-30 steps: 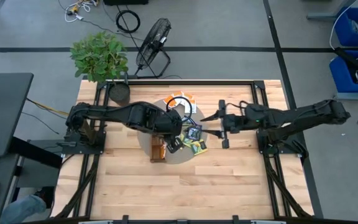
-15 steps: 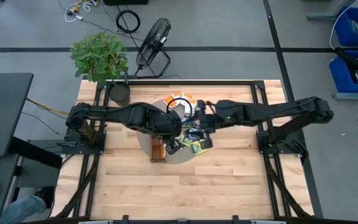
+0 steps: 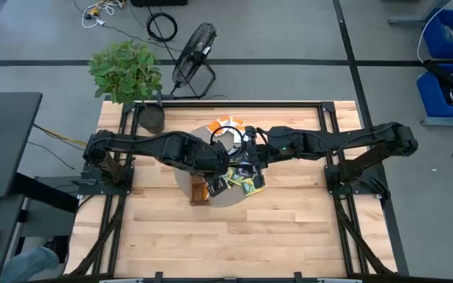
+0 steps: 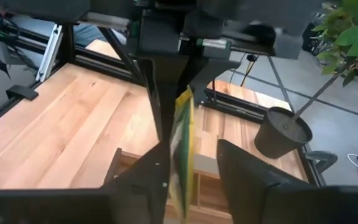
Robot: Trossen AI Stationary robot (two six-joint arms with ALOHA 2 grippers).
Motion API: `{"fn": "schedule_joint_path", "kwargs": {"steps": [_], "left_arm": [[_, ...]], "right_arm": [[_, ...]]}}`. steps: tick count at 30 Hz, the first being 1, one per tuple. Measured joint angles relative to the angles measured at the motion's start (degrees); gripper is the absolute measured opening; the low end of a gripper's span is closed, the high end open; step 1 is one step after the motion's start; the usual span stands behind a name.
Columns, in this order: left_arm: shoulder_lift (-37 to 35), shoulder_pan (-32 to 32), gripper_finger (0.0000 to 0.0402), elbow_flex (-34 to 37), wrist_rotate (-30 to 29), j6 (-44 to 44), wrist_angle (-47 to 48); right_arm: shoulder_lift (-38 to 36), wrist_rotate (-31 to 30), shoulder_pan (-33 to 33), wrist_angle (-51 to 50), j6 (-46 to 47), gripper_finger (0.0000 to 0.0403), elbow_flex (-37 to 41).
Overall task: Pick & Place Tea
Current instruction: Put the yellow tea bag into the middle section of the wooden organizer
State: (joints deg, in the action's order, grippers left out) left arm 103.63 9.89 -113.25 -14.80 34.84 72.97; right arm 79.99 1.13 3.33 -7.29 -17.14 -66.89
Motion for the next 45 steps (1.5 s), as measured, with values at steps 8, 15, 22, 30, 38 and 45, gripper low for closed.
{"fn": "schedule_joint_path", "kwargs": {"steps": [8,15,22,30,38,45], "left_arm": [[0.0,0.0,0.0002,0.0,-1.0,-1.0,0.1],[0.0,0.0,0.0025,0.0,-3.2,-1.1,0.1],[0.0,1.3,0.0061,0.0,-4.4,-2.4,0.3],[0.0,5.2,0.0085,0.0,-15.9,-2.7,0.5],[0.0,13.6,0.0087,0.0,-47.7,-3.2,0.6],[0.9,17.5,0.0087,0.4,-68.8,-8.5,0.1]], "right_arm": [[0.0,0.0,0.0,-0.5,-2.4,0.0014,0.0],[-0.6,-2.7,0.0,-2.2,-3.4,0.0008,0.0],[-5.2,-8.3,0.0,-7.0,-3.6,0.0006,0.0],[-12.9,-11.4,0.0,-11.2,-2.4,0.0005,0.5],[-23.1,-15.3,-3.6,-3.9,4.7,0.0004,14.2],[-27.9,-4.0,-6.4,21.9,19.7,0.0004,28.9]]}}
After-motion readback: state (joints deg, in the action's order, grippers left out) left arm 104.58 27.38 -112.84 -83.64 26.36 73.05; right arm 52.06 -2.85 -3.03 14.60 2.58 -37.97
